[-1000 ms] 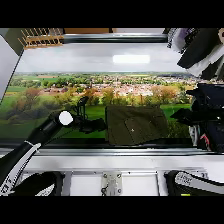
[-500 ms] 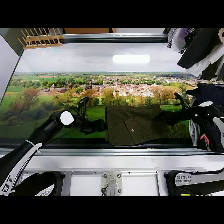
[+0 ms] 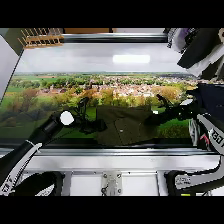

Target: Fold the clothes and pants, and hang the long-sleeved shirts on hangers.

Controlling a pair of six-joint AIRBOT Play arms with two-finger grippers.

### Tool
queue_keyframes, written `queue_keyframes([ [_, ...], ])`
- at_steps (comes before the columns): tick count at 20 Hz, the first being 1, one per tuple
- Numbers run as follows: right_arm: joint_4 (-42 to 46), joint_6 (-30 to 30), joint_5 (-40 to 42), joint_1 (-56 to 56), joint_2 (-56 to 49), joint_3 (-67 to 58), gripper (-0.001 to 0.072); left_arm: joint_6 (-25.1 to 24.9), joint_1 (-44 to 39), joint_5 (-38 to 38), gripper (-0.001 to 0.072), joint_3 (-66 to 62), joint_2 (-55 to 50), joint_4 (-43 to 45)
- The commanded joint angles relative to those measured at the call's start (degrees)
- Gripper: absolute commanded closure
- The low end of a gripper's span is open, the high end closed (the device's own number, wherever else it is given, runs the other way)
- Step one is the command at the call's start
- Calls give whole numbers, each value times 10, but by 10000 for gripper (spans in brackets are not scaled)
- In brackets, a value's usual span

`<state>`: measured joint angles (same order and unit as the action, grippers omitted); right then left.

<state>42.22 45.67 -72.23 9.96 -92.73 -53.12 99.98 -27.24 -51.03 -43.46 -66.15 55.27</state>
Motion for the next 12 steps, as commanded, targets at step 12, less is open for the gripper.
queue_keyframes([
  [12, 28, 389, 59, 170, 87, -355, 668, -1, 0, 3, 185, 0, 0, 1],
])
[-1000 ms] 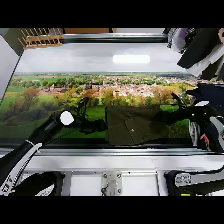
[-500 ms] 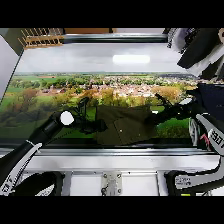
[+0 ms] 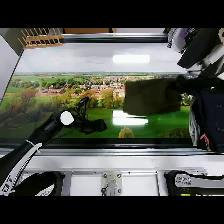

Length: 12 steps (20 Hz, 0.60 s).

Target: Fold the clothes and pants, and hang the long-sleeved shirts on hangers.

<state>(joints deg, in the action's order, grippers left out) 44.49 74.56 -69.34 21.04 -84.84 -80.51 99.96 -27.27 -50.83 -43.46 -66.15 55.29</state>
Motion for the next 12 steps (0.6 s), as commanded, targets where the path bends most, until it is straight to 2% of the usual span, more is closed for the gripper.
queue_keyframes([
  [1, 4, 116, 31, 83, 8, -102, 668, 0, 0, 2, 185, 0, 0, 0],
  [4, -31, 120, -6, 119, 11, -126, 668, 0, 0, 17, 184, 0, 0, 0],
  [6, -77, 92, -41, 115, 15, -126, 668, 0, 0, 25, 185, 0, 0, 1],
  [9, -182, 77, -60, 72, 24, -126, 668, 0, 25, 35, 184, 0, 19, 1],
  [12, -245, 77, -70, -22, 36, -126, 668, 0, 94, 34, 184, 0, 70, 1],
])
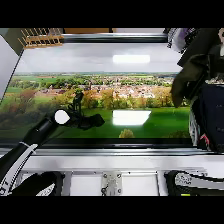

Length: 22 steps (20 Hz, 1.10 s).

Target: Fold the clothes and pants, and hang the long-sleeved shirts on hangers.

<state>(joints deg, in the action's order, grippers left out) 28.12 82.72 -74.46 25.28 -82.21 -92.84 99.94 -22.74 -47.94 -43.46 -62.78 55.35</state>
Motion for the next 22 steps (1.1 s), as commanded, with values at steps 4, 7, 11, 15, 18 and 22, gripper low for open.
queue_keyframes([
  [4, -172, -38, -19, -232, 17, -3, 668, 0, 165, 1, 184, 0, 116, 1],
  [7, -187, -52, 2, -317, 17, -2, 668, -1, 247, -20, 184, 0, 166, 2],
  [11, -104, -30, 12, -350, 12, 34, 668, -17, 316, -59, 185, 0, 201, 7],
  [15, 103, -26, 68, -346, -14, 143, 667, -26, 305, -74, 185, 0, 159, 6],
  [18, 254, -30, 118, -339, -50, 178, 657, -32, 237, -46, 185, 0, 85, 6],
  [22, 282, -28, 129, -272, -54, 174, 124, -31, 125, 30, 184, -1, -11, -31],
])
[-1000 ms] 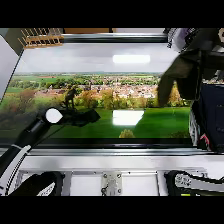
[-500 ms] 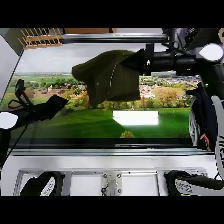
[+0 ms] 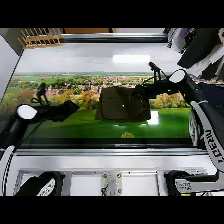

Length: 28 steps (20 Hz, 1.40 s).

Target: Fold the clothes and pants, and hang the long-sleeved shirts on hangers.

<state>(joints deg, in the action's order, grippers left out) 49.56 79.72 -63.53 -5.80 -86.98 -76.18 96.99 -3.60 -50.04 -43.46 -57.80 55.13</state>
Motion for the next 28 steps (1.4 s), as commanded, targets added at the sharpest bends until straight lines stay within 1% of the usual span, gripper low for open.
queue_keyframes([
  [1, 68, 10, 15, 64, 2, 4, 17, -2, -90, 70, 185, -2, -85, -56],
  [2, 68, 18, 10, 88, 15, 3, 18, -6, -109, 83, 185, -7, -107, -70],
  [4, 68, 17, 5, 133, 52, 3, 18, -8, -136, 86, 185, -44, -158, -72],
  [7, 68, 14, -15, 178, 111, 3, 18, -30, -153, 84, 185, -114, -234, -69],
  [11, 70, 4, -34, 190, 150, 3, 18, -35, -144, 30, 185, -176, -330, -69],
  [13, 70, 4, -34, 188, 151, 3, 18, -51, -150, -7, 186, -202, -369, -72],
  [16, 70, 4, -34, 189, 151, 3, 18, -52, -165, -8, 185, -216, -392, -73],
  [19, 70, 4, -34, 189, 151, 4, 18, -52, -182, 1, 186, -219, -391, -73],
  [20, 70, 4, -34, 189, 150, 5, 18, -52, -187, 1, 217, -219, -391, -73],
  [23, 84, 7, -39, 197, 150, 19, 18, -52, -193, 1, 686, -219, -390, -73],
  [24, 90, 16, -44, 204, 150, 32, 18, -53, -191, 1, 682, -219, -386, -71],
  [26, 113, 59, -39, 221, 149, 78, 17, -62, -182, 1, 682, -219, -367, -71],
  [28, 112, 87, -8, 230, 140, 139, 18, -72, -176, 1, 682, -219, -346, -71],
])
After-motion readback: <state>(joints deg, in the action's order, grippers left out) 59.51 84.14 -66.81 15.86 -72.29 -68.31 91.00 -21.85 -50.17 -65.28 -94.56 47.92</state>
